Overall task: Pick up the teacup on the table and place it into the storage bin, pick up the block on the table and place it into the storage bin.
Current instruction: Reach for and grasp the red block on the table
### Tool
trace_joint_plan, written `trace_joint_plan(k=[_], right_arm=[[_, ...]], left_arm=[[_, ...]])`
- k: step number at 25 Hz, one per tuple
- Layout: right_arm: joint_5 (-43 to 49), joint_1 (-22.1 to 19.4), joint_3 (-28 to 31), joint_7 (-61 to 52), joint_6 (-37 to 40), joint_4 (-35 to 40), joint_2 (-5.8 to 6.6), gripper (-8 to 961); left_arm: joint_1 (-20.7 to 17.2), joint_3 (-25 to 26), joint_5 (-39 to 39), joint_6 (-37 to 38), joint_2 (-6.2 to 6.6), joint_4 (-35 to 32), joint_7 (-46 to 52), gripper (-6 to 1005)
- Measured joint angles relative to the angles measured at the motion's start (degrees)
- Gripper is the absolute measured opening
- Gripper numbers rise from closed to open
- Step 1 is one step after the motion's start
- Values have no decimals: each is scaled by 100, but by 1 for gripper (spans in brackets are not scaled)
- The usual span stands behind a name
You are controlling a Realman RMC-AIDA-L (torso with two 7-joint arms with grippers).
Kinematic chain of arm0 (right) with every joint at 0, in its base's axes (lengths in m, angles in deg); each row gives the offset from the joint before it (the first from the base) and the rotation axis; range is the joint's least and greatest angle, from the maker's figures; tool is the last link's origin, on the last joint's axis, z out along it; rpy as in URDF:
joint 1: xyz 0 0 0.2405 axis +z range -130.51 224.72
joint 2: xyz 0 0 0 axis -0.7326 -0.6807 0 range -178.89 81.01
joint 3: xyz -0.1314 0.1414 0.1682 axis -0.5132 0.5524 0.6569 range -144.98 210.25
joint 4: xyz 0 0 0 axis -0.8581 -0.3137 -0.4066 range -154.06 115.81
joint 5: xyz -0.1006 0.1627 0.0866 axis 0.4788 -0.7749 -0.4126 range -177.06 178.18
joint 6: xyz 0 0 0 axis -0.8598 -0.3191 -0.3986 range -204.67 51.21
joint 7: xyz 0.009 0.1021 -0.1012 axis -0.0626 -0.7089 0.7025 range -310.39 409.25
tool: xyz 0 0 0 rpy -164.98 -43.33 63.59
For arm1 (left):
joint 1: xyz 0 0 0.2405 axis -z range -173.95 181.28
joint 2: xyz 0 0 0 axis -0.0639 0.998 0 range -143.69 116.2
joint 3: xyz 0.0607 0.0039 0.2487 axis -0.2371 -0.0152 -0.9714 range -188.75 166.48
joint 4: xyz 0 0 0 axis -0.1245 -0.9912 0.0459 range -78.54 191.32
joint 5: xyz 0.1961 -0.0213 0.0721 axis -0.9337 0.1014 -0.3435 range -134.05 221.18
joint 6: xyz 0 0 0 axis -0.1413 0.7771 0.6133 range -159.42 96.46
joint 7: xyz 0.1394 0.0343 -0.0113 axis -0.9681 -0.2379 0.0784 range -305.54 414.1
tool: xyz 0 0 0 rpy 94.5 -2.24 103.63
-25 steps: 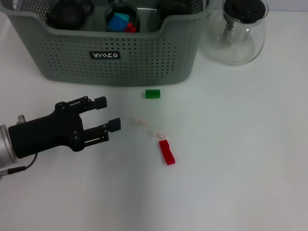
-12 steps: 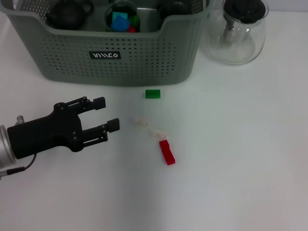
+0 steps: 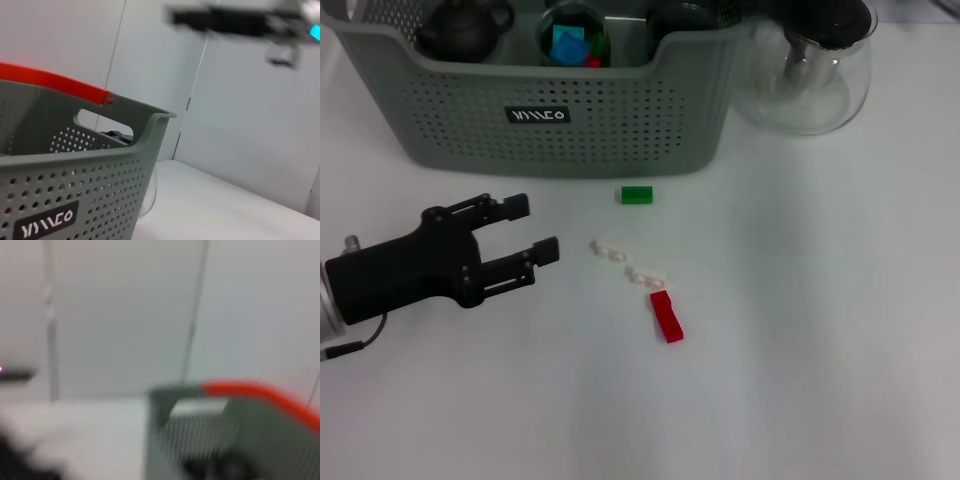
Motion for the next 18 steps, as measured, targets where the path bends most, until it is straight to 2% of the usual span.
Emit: trace_joint_plan(k=[2, 3, 7, 10, 11, 14, 18], right_arm=[[140, -485, 223, -95, 861, 548, 52, 549], [265, -595, 333, -235, 1291, 747, 66, 549], [969, -605, 487, -816, 2495, 1054, 23, 549], [1927, -278, 138, -1147, 2752, 1007, -113, 548], [2204, -138, -159, -1205, 2756, 930, -138, 548], [2602, 282, -1011, -1249, 2629, 567, -144, 548], [2666, 929, -1787, -1274, 2142, -241, -152, 548]], left_arm=[[-1, -2, -22, -3, 25, -10, 19, 723], [-5, -2, -38, -4, 40, -25, 30, 723], [-93, 18, -74, 62, 71, -153, 60, 723], [-132, 107, -75, 84, 94, -205, 114, 724], [-146, 138, -76, 88, 103, -215, 123, 724], [-177, 148, -76, 109, 102, -227, 124, 724], [-203, 149, -75, 120, 83, -221, 118, 724]])
